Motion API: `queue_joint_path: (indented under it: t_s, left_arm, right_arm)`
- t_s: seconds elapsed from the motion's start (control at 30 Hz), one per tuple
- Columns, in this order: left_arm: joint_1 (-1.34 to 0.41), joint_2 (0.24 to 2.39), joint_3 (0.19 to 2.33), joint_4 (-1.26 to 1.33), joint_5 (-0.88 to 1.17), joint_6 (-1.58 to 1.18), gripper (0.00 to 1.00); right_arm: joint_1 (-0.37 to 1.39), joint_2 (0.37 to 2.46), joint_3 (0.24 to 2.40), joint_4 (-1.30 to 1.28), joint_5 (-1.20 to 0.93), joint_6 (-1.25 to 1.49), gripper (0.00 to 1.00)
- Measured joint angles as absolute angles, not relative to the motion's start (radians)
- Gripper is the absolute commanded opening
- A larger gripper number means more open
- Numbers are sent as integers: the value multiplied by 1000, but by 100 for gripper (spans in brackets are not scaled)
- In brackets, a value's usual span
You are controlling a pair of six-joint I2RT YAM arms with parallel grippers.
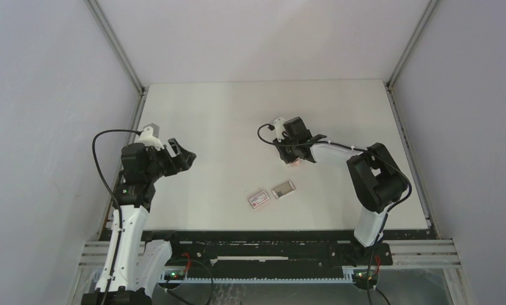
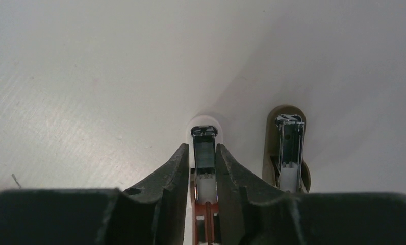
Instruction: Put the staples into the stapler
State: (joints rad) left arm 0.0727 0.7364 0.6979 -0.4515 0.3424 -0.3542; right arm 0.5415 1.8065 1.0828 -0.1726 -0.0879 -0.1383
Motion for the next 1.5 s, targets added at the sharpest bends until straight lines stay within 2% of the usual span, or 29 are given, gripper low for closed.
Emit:
queue_joint_path:
  t_s: [0.13,0.5,0.7,0.8,1.0,1.13,1.3,1.5]
  left_arm:
    - [73,736,698,-451,342,-354,82]
    - [73,716,698,-453,314,-346,80]
    - [49,679,698,-443,291,-340,77]
    - [-61,677,698,-448,231,-327,76]
    - [-402,718,698,-450,76,-332,77]
    - [-568,810,698,-384,50,-374,78]
    - [-582,889,698,-308,54,-427,80]
    - [-544,862,697,-250,56,-465,81]
  right_arm:
    - [534,1799,1083,-199,-101,-135,33]
    - [520,1700,1083,-223,-143,-109,38]
    - [493,1529,1041,-210,-192,-37,48]
    - [473,1403,977,-181,-226,14,51]
    - [477,1226,850,-179,-228,140,50]
    - [602,1214,813,-233,-102,226,48]
    - [762,1251,774,-256,20,333,45]
    - [817,1364,764,-242,95,441,38]
